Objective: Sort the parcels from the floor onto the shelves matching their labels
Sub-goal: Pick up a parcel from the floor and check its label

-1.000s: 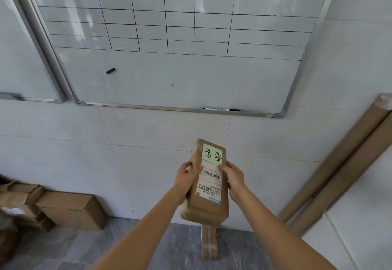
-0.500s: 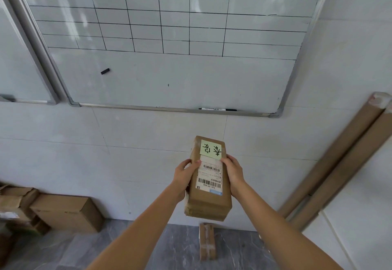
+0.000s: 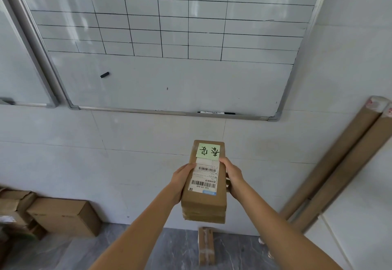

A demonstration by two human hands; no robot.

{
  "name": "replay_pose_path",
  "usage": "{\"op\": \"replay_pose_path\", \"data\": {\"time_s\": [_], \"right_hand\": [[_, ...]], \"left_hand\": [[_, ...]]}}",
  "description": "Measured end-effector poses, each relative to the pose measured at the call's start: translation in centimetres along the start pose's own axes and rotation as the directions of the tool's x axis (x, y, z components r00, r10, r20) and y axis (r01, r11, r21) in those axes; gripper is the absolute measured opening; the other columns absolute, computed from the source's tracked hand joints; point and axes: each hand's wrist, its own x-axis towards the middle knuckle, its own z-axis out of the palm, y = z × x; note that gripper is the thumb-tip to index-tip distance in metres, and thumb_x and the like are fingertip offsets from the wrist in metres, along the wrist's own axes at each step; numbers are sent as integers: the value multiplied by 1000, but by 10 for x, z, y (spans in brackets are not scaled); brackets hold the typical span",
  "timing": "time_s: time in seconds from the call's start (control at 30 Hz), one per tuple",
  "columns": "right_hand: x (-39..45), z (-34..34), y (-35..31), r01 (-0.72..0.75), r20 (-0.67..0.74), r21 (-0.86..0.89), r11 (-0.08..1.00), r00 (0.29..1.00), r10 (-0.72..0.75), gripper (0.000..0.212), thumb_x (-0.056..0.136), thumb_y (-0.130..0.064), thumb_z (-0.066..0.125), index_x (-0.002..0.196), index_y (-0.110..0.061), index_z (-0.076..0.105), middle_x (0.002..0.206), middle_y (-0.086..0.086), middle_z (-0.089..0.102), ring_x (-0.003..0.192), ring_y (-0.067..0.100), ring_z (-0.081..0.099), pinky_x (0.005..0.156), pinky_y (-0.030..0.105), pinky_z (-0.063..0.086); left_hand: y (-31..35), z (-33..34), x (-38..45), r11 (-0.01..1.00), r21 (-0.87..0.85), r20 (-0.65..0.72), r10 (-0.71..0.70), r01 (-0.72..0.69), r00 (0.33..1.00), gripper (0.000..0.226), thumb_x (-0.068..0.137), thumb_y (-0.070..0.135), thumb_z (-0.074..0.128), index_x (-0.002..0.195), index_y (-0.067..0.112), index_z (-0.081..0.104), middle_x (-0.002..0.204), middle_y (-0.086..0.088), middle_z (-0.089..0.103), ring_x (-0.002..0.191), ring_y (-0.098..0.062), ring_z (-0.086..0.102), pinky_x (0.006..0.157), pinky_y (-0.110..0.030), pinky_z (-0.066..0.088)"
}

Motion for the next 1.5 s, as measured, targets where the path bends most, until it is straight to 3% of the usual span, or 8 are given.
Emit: {"op": "replay_pose_path", "data": {"time_s": [0.1, 0.3, 0.4, 0.53, 0.77, 0.93, 1.2, 1.5], "right_hand": [[-2, -2, 5, 0, -31, 24, 1000, 1000, 1, 47, 90, -45, 66, 115, -5, 69, 92, 8, 72, 83, 24, 65, 71, 35, 50], [-3, 1, 2, -6, -76, 72, 997, 997, 12, 52, 87, -41, 69, 121, -2, 67, 100, 13, 76, 74, 23, 70, 51, 26, 51], [-5, 3, -1, 10, -113, 113, 994, 994, 3, 54, 87, -38, 70, 124, 1, 62, 100, 15, 74, 69, 22, 68, 41, 21, 49], [-5, 5, 2, 34, -202, 215, 976, 979, 10, 76, 71, -48, 76, 130, -6, 51, 119, 17, 69, 87, 26, 67, 62, 34, 51], [0, 4, 6, 54, -274, 338, 940, 961, 43, 74, 87, -41, 74, 144, -14, 33, 133, 17, 57, 110, 31, 59, 101, 54, 53], [2, 6, 6, 55, -261, 447, 893, 963, 71, 74, 90, -30, 75, 145, -13, 27, 130, 19, 54, 113, 34, 59, 97, 57, 56], [1, 13, 10, -8, -181, 523, 852, 976, 120, 76, 87, -21, 79, 143, -12, 28, 126, 19, 55, 120, 39, 61, 99, 60, 55], [0, 10, 0, -1, -197, 592, 806, 970, 146, 74, 89, -38, 76, 147, -12, 38, 132, 18, 58, 125, 36, 58, 101, 45, 50]], "left_hand": [[-7, -5, 2, 995, 83, 19, -55, 53, 998, 37, 90, 47, 60, 117, 23, 69, 104, -8, 77, 102, -30, 71, 98, -49, 53], [-11, -4, -1, 996, 89, 6, -12, 12, 1000, 48, 87, 53, 64, 126, 27, 57, 107, -5, 75, 98, -25, 72, 67, -32, 57], [-11, -7, 1, 995, 81, 29, -56, 54, 998, 54, 81, 59, 67, 123, 25, 60, 106, -5, 75, 100, -26, 72, 80, -38, 60], [-13, -15, 5, 992, 76, -2, -104, 104, 995, 70, 68, 63, 73, 126, 26, 58, 110, -4, 74, 108, -27, 68, 94, -47, 54], [-12, -24, -1, 986, 19, -36, -162, 163, 986, 62, 83, 52, 68, 133, 25, 44, 133, -6, 51, 116, -29, 55, 100, -51, 50], [-13, -24, 1, 988, -56, -84, -148, 144, 985, 91, 82, 54, 69, 150, 34, 12, 144, -11, 42, 116, -33, 56, 95, -55, 50], [-12, -17, 4, 985, -158, -120, -81, 61, 989, 63, 89, 44, 66, 139, 23, 34, 144, -10, 44, 110, -35, 61, 99, -57, 48], [-10, -25, 5, 967, -253, -191, -63, 13, 980, 57, 90, 43, 64, 137, 24, 38, 143, -11, 46, 113, -37, 60, 92, -56, 52]]}}
